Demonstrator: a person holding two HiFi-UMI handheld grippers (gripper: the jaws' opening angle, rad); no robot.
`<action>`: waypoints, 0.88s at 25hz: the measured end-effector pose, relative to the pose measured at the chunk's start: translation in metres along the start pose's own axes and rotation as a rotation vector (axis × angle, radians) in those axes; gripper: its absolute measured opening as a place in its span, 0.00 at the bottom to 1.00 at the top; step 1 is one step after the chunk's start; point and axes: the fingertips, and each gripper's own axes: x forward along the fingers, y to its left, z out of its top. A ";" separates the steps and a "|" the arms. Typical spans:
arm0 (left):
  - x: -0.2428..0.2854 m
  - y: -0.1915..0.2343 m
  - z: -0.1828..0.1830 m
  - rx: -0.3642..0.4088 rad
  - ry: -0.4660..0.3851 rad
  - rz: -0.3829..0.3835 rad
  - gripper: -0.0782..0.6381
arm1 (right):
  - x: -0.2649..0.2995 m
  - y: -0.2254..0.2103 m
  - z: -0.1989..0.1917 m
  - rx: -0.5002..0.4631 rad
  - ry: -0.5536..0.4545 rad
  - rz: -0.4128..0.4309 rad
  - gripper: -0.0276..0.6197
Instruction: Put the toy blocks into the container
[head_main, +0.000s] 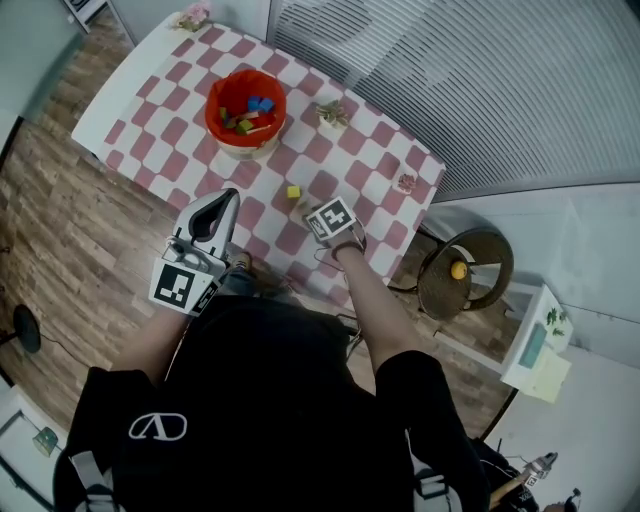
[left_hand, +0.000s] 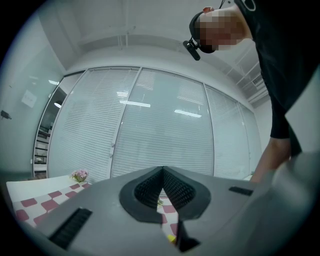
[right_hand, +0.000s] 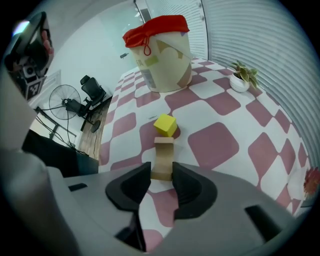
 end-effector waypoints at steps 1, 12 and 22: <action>0.001 0.000 0.002 -0.005 -0.002 0.000 0.12 | 0.000 0.000 0.000 0.000 0.005 0.006 0.25; 0.004 -0.003 0.004 -0.011 -0.023 -0.011 0.12 | -0.027 0.001 0.008 -0.025 -0.086 -0.022 0.25; 0.012 -0.014 0.003 -0.018 -0.013 -0.035 0.12 | -0.131 0.016 0.064 -0.058 -0.419 -0.082 0.25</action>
